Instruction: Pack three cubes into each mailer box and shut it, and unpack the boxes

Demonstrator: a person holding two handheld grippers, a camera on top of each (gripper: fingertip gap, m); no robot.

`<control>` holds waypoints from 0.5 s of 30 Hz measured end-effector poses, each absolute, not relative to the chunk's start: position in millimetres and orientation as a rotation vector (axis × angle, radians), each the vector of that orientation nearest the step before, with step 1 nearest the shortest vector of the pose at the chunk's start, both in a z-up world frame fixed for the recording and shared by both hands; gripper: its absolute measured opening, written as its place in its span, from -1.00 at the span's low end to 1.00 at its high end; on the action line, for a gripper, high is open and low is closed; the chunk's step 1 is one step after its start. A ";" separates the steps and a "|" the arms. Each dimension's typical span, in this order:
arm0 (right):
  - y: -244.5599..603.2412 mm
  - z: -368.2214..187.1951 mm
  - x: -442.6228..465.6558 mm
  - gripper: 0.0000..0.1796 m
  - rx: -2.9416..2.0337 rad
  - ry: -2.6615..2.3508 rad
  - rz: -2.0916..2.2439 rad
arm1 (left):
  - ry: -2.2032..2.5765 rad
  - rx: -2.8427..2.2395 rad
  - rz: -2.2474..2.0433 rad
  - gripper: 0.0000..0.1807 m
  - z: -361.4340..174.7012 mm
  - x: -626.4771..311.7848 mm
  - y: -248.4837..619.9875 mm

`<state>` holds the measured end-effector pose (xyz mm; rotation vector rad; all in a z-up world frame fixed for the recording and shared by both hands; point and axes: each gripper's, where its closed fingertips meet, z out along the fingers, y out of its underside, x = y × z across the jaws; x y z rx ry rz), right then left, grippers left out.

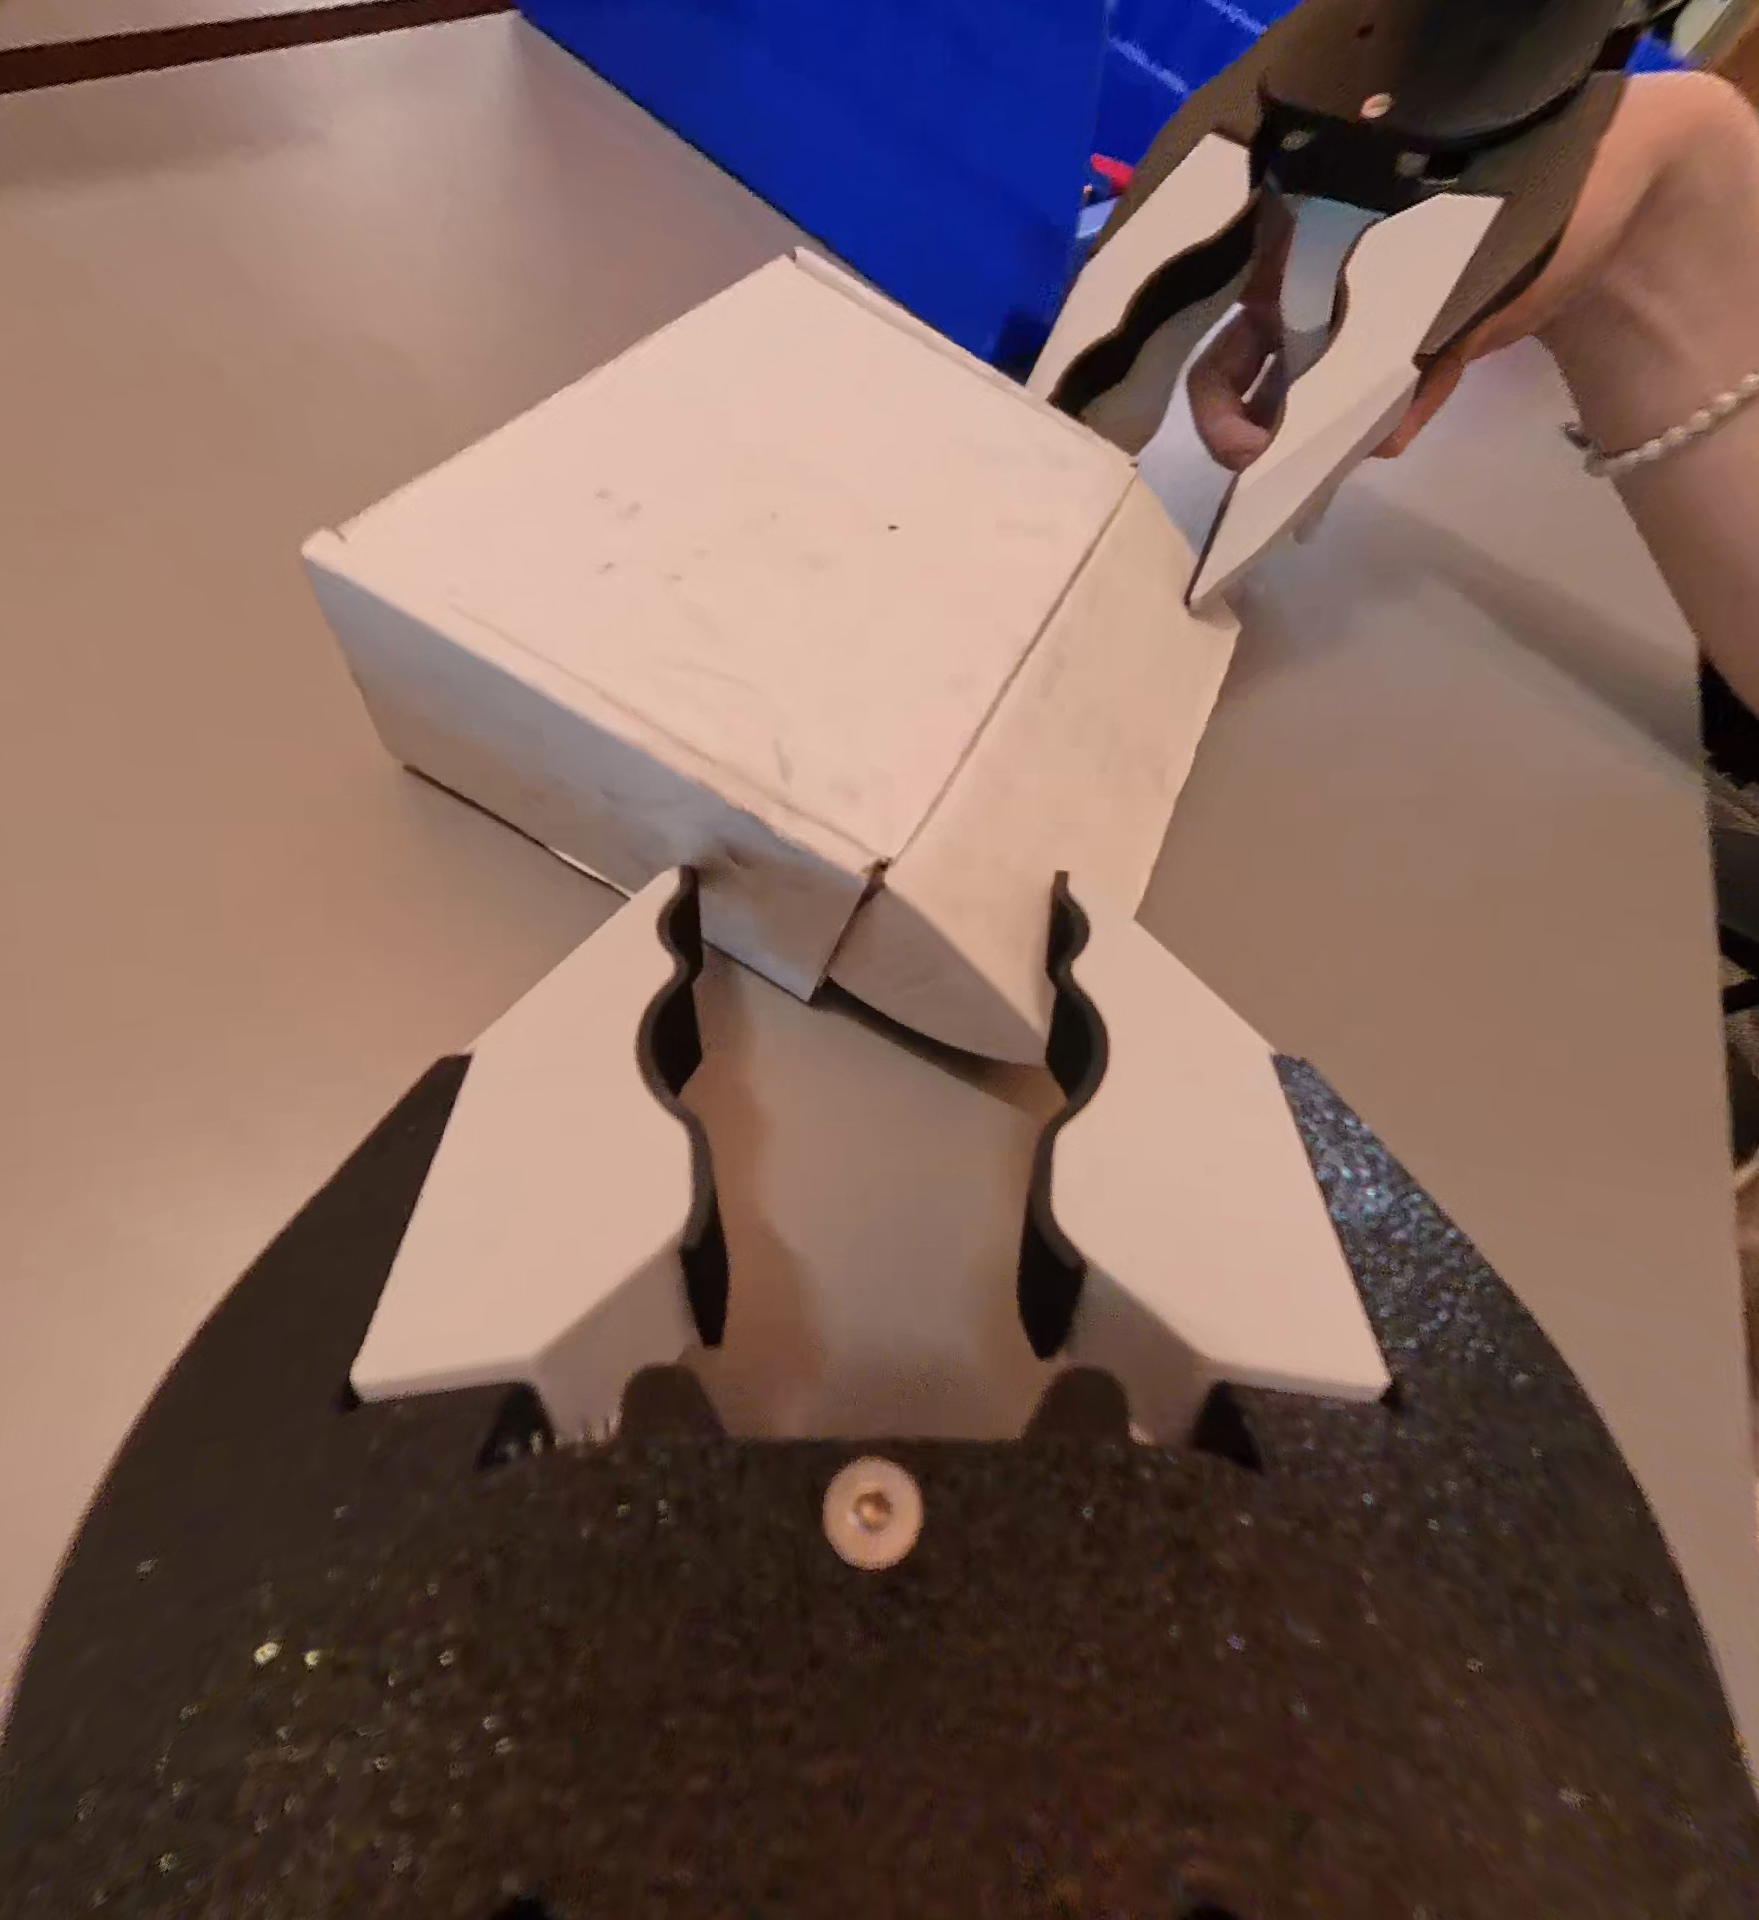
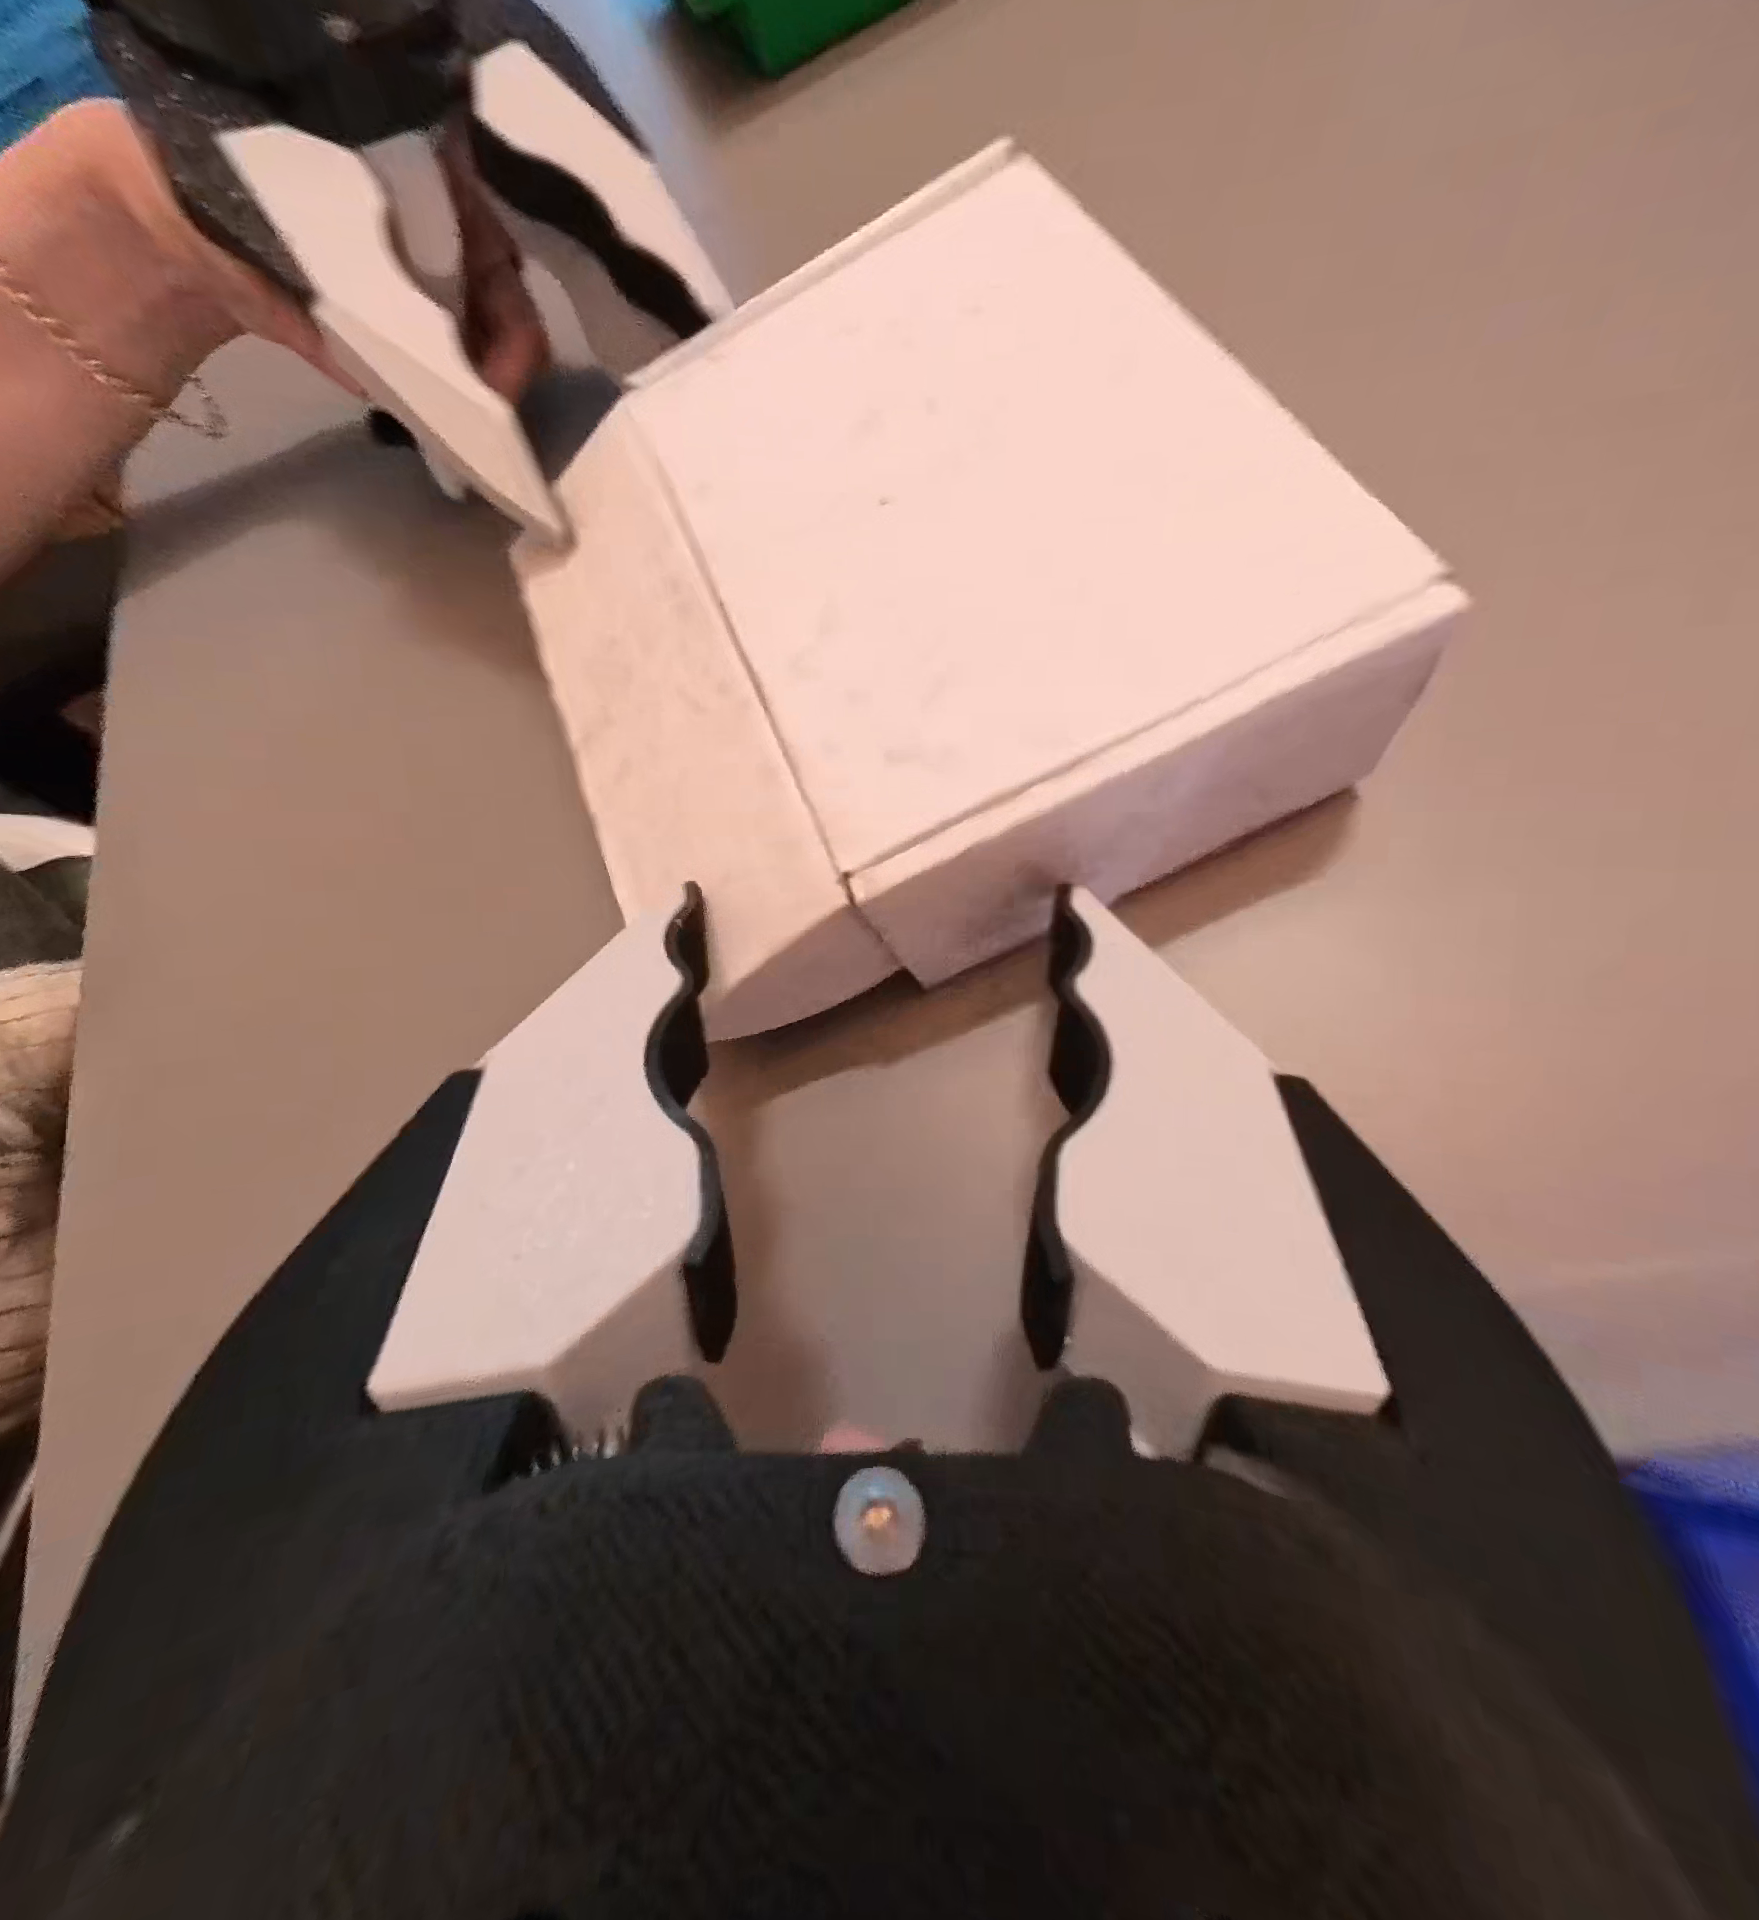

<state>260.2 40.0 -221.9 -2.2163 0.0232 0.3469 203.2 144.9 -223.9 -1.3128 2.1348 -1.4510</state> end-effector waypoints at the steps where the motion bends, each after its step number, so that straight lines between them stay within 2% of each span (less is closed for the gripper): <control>1: 42.1 -224.4 259.9 -0.30 -2.222 0.023 0.350 | 2.132 -1.310 -1.420 -0.32 -225.2 207.0 147.7; 6: 47.2 -231.4 270.8 -0.44 -2.220 -0.056 0.169 | 2.153 -1.203 -1.232 -0.44 -231.8 217.3 155.3; 10: 50.7 -234.0 279.0 -0.46 -2.217 -0.086 0.035 | 2.106 -1.168 -1.104 -0.52 -234.1 226.4 161.3; 14: 54.2 -234.0 285.9 -0.49 -2.203 -0.040 0.017 | 2.085 -1.225 -1.136 -0.49 -233.5 230.1 162.9; 15: 52.6 -234.5 285.4 -0.42 -2.207 -0.080 -0.005 | 2.105 -1.211 -1.169 -0.49 -232.5 227.9 162.0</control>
